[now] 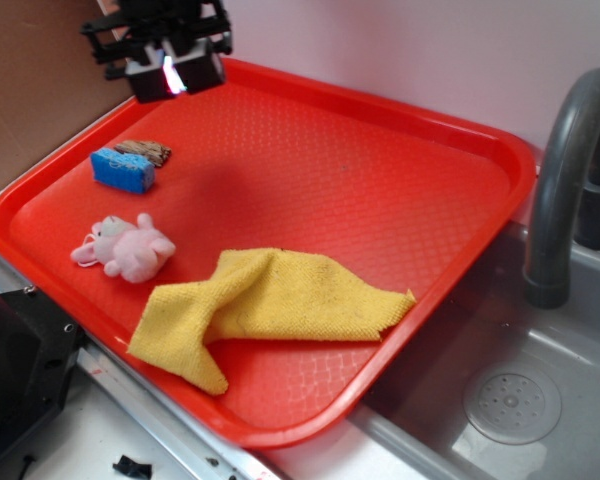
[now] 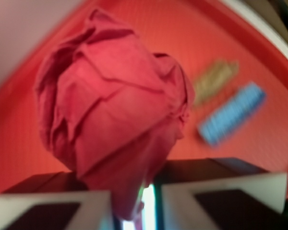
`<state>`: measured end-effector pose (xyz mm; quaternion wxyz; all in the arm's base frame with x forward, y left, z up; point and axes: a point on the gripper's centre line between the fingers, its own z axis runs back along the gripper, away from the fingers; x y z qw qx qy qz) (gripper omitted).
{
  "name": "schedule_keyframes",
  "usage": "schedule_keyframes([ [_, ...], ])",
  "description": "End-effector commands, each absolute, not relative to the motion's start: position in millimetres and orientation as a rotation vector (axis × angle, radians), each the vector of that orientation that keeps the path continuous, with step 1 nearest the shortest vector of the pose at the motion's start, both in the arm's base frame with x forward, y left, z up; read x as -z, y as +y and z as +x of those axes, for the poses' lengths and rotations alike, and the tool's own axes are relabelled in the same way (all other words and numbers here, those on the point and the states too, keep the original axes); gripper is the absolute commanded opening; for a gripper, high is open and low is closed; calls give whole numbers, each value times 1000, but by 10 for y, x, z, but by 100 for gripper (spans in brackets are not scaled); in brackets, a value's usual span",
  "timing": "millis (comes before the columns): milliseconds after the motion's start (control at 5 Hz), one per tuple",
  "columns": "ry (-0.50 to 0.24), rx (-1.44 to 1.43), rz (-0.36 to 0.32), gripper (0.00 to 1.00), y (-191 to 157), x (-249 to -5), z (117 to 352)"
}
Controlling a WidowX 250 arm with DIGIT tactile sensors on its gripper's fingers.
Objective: Grab the red paper.
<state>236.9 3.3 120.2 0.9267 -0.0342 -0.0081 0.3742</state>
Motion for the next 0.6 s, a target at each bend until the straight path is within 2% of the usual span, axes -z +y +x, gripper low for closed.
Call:
schedule_keyframes([
  [0, -60, -500, -124, 0, -13, -1831, 1974],
  [400, -60, -533, -98, 0, 59, -1798, 1956],
])
